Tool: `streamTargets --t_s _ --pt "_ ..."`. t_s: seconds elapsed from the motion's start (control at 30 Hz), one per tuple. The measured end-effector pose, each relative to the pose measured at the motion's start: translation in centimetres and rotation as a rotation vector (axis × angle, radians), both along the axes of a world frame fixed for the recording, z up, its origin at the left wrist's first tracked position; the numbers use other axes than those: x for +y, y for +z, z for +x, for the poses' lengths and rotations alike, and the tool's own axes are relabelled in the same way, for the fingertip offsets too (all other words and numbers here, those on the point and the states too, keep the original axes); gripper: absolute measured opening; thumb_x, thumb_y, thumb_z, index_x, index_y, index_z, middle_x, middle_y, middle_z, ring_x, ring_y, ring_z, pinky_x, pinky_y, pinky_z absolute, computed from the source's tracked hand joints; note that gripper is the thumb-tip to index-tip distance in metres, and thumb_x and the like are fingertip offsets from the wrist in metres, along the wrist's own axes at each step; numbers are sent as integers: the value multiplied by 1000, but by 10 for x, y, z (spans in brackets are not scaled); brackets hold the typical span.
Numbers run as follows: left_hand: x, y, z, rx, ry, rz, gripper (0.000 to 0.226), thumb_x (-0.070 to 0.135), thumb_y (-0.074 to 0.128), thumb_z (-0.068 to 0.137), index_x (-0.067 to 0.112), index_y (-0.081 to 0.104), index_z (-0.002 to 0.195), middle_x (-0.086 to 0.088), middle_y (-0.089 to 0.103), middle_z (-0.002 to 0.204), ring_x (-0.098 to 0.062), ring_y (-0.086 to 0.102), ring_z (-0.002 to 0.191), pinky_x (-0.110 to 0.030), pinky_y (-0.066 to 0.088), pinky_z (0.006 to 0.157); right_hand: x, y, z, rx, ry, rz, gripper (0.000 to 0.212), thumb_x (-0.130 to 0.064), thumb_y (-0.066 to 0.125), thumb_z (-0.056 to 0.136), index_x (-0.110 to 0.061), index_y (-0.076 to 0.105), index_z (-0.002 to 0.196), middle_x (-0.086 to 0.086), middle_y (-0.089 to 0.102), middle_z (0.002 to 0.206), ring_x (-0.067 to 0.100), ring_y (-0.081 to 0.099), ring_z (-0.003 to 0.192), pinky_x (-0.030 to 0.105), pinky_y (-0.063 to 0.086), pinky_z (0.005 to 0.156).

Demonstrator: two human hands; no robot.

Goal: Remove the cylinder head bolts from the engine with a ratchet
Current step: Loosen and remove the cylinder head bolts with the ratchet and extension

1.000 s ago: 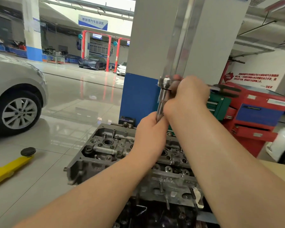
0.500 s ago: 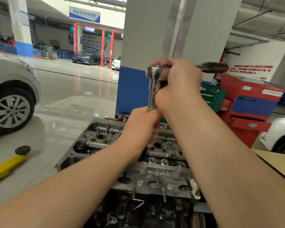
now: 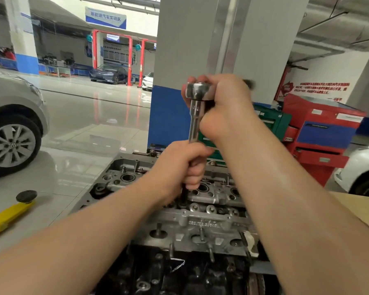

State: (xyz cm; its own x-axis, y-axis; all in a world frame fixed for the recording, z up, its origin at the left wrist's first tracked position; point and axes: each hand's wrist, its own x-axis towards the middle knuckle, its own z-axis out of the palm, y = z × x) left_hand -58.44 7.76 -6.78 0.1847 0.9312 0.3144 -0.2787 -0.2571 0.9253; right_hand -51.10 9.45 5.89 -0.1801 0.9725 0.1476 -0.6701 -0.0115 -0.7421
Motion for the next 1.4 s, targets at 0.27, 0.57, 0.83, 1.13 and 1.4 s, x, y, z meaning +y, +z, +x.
streamTargets --t_s 0.27,0.57,0.83,1.13,1.4 --pt "-8 3 -5 93 175 32 24 20 64 98 1 63 84 -11 57 65 -23 52 57 -33 49 60 3 -5 -13 155 -433 62 17 2 41 102 -9 47 90 15 60 69 25 60 51 35 57 56" --pt "-6 6 -13 0 -216 -41 19 16 49 78 17 42 60 -1 28 51 -17 18 47 -32 20 52 18 4 3 -70 549 -134 14 -7 51 99 5 59 99 10 59 60 20 60 48 27 55 43" --pt "-15 -2 4 173 339 118 22 25 59 85 3 59 85 -4 58 69 -17 54 62 -35 45 62 5 -8 -8 128 -326 -29 14 2 45 97 -10 52 96 8 63 70 19 61 52 27 49 49" --pt "1 17 -15 109 -210 -46 36 24 57 88 20 43 55 3 27 44 -16 26 40 -28 32 50 13 2 4 -92 607 -82 11 -6 54 94 3 57 99 5 56 64 14 58 49 22 53 43" --pt "-10 -7 21 209 503 99 27 33 59 83 6 57 82 -4 54 66 -20 46 62 -38 41 61 25 -9 -6 161 -332 90 34 -2 36 105 -4 48 73 8 58 52 16 57 43 20 48 47"
